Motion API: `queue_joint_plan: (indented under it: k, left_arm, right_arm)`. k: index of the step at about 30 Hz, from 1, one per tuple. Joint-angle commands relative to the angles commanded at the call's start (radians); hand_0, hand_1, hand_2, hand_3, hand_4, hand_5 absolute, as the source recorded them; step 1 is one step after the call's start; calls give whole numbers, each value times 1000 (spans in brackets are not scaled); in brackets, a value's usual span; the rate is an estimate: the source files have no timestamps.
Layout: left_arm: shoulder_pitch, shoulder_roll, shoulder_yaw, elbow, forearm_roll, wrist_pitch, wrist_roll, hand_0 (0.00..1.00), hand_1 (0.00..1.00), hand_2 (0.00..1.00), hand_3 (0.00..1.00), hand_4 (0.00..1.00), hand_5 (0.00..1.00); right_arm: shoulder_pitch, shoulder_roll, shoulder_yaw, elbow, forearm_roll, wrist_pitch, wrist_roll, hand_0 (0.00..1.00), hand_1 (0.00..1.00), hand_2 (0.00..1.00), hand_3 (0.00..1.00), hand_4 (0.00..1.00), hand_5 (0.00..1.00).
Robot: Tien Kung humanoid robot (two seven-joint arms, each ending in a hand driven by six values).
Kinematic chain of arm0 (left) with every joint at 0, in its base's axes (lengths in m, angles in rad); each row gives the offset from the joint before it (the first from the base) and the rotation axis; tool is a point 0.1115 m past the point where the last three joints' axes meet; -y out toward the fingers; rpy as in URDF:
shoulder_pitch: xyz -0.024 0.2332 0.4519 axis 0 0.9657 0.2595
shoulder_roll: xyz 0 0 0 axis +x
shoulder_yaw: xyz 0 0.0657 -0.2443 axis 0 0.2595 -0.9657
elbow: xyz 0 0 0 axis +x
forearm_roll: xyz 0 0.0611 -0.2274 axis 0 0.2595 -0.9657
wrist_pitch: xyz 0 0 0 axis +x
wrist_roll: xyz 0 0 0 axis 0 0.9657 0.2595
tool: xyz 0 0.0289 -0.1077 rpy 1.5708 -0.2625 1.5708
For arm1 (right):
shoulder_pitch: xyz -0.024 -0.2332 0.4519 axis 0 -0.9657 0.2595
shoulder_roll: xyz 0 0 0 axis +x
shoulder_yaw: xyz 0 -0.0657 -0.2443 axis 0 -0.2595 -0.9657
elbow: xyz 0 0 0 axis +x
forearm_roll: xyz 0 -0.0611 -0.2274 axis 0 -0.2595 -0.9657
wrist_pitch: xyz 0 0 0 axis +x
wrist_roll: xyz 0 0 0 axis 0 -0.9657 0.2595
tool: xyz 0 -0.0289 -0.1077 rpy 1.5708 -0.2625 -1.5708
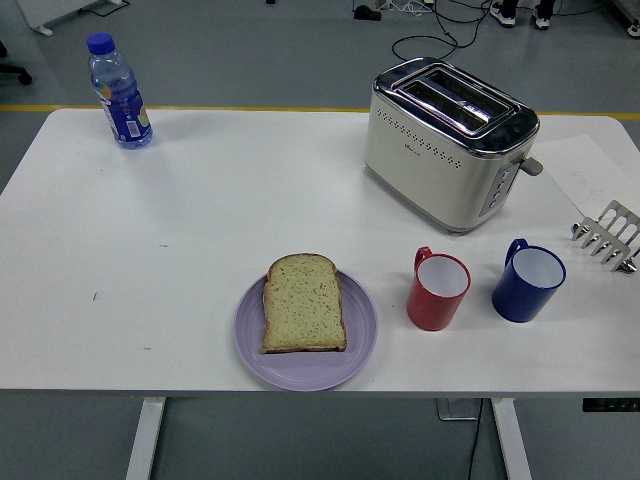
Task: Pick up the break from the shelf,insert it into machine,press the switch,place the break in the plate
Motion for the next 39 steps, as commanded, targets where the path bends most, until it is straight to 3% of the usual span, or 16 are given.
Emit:
queue_joint_plan:
  k: [15,39]
  left_arm:
    - [12,-5,-5,0,12,0,2,419,479,513,563,353,998]
    - [13,-8,5,0,-1,-3,-4,419,479,513,562,347,998]
  right_arm:
    - [-42,87,41,-81,17,8,22,700,676,698,653,491,284]
    - [-44,99,60,-102,41,8,26,697,672,696,641,465,314]
